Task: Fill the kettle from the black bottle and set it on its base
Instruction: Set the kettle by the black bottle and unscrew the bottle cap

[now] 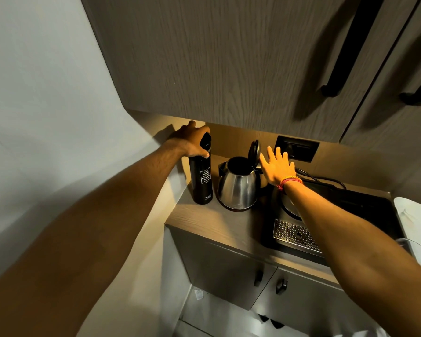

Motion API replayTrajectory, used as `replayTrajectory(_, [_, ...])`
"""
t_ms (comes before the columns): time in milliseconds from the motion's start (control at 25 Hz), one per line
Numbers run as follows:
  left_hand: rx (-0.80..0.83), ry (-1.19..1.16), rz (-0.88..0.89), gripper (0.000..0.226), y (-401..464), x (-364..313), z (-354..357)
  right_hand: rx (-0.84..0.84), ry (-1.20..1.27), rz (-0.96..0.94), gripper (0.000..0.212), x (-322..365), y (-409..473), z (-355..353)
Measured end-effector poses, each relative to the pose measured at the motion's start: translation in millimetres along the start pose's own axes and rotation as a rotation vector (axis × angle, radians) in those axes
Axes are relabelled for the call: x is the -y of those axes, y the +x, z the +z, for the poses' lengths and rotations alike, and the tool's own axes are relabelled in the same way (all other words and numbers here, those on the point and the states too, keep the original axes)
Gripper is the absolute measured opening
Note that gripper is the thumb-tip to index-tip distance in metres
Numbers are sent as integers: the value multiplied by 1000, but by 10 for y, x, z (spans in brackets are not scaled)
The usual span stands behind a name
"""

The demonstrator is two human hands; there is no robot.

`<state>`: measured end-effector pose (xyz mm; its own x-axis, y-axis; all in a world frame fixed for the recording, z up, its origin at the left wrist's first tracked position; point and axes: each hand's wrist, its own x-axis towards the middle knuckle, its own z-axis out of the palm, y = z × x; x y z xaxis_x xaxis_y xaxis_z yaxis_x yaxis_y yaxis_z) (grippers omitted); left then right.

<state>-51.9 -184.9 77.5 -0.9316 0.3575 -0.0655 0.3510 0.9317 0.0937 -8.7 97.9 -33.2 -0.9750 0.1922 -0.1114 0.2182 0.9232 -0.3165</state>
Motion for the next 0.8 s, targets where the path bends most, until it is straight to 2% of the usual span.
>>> replayTrajectory(160, [-244, 13, -21, 77, -48, 8, 13, -34, 7, -3, 69, 7, 12, 3])
replayTrajectory(240, [-317, 132, 193, 80, -134, 5, 81, -34, -21, -14, 68, 6, 20, 9])
replayTrajectory(320, [-281, 311, 474, 82, -245, 4, 289, -37, -63, -30, 68, 9, 24, 24])
replayTrajectory(360, [-228, 368, 560, 82, -307, 9, 442, -36, -85, -41, 68, 10, 26, 33])
replayTrajectory(440, [-117, 414, 612, 81, -408, 31, 819, -36, -106, -50, 67, 8, 30, 45])
replayTrajectory(560, [52, 376, 454, 79, -509, 66, 1346, -40, -125, -50, 65, -3, 45, 63])
replayTrajectory(680, [137, 283, 234, 79, -552, 50, 1749, -40, -255, -139, 65, -15, 68, 90])
replayTrajectory(800, [220, 185, 113, 82, -568, -113, 2084, -90, -318, -211, 66, -57, 84, 99])
